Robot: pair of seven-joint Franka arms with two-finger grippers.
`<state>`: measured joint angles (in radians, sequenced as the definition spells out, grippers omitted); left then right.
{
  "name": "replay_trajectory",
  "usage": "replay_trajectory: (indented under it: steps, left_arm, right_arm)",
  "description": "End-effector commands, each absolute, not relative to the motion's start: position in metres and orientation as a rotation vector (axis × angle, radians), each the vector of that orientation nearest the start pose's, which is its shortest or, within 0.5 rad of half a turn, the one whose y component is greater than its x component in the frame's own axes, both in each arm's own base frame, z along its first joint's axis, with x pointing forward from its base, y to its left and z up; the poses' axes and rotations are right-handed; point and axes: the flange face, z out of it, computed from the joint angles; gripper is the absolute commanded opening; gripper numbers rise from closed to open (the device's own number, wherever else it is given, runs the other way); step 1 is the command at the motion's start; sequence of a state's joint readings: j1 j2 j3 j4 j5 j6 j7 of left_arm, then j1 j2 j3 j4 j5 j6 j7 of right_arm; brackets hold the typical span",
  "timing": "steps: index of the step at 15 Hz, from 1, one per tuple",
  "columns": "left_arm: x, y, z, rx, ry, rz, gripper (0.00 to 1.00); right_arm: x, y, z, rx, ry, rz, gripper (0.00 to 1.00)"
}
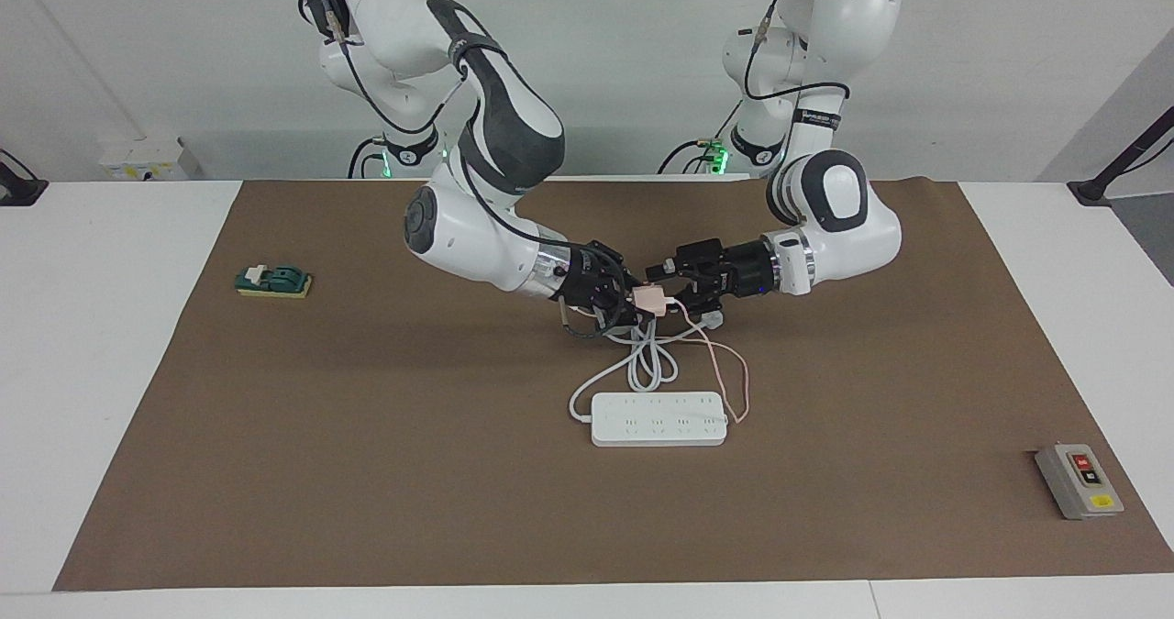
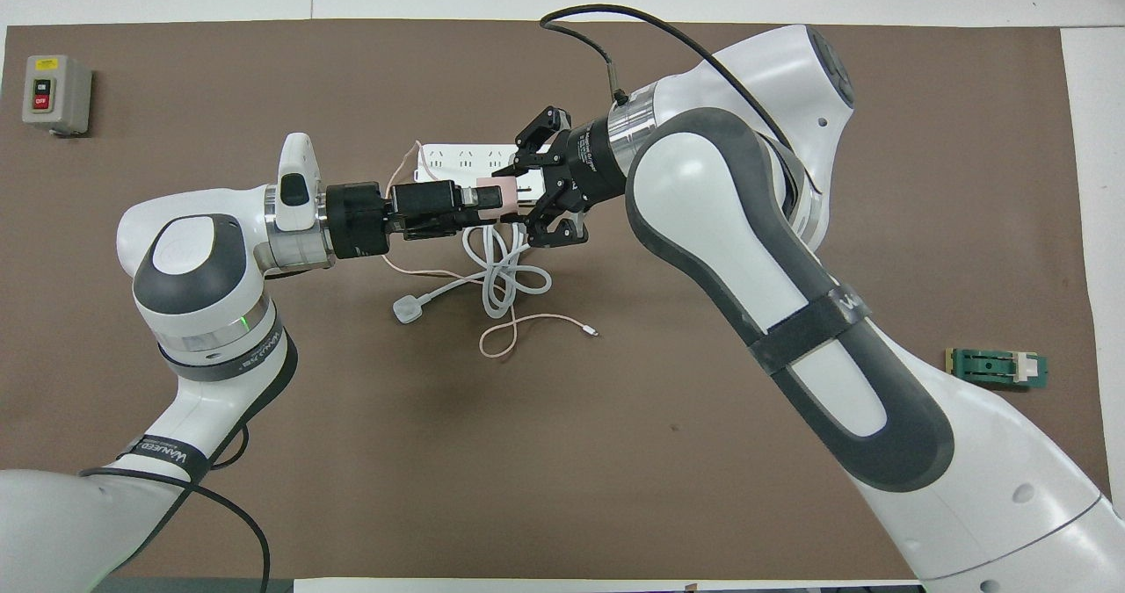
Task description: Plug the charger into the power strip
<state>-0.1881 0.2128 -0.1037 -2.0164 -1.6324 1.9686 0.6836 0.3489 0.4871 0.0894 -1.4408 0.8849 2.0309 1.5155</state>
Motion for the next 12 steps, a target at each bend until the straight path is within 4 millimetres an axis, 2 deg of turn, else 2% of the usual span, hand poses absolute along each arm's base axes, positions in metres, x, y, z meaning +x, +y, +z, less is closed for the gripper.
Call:
replay_trajectory:
  steps: [1, 8, 10, 12]
  left_arm:
    - [0.5625, -0.2358, 0.3840, 1.739, 0.020, 0.110, 0.84]
    - [0.5641, -0.2352, 0.3828, 1.751, 0.020, 0.135, 0.79]
    - [0.5631, -0.2387, 0.3822, 1.759, 0.016, 0.145, 0.65]
    - [0.5622, -0.2402, 0.3815, 1.760, 0.016, 0.142, 0.44]
  right_arm:
    - [0.6335, 0.3316, 0.4420, -1.787, 1.658, 0.876, 0.00]
    - [0.6340, 0.3310, 0.4426, -1.787, 1.658, 0.875, 0.00]
    - [0.6338, 0.3309, 0.4419, -1.787, 1.659, 0.876, 0.00]
    - [0.6340, 0.3310, 0.4427, -1.787, 1.658, 0.875, 0.00]
